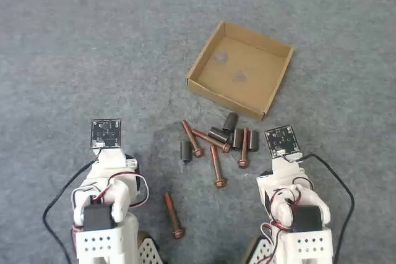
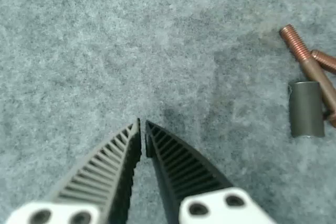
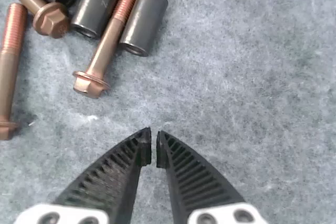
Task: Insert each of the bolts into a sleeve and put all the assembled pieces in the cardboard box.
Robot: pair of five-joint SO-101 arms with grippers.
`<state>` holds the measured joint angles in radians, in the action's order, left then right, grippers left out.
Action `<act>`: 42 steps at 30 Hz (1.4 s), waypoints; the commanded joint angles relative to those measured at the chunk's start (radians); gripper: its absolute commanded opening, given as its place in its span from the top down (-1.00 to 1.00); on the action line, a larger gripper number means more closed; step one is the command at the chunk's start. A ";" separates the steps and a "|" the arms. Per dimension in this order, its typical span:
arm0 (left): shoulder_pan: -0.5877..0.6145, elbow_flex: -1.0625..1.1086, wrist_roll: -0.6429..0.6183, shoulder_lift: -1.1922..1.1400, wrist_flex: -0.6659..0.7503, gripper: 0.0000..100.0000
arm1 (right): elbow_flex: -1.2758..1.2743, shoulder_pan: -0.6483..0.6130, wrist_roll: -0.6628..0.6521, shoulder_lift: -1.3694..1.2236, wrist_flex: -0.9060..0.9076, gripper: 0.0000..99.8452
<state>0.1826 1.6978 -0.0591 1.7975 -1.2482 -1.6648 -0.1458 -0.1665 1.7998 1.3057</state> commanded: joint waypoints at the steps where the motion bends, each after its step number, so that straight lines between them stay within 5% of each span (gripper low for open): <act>1: 0.003 -0.013 0.003 0.003 -0.003 0.97 | -0.018 0.008 0.009 0.015 0.004 0.98; 35: 0.014 -0.117 0.002 0.005 0.000 0.97 | 0.026 0.015 0.003 0.016 0.012 0.98; 42: 0.336 -0.150 0.006 0.005 0.117 0.97 | 0.074 0.007 0.002 0.016 -0.102 0.98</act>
<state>0.3851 1.5996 -0.0591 1.7975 -1.2144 -1.6464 -0.1427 -0.1665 1.7998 1.2720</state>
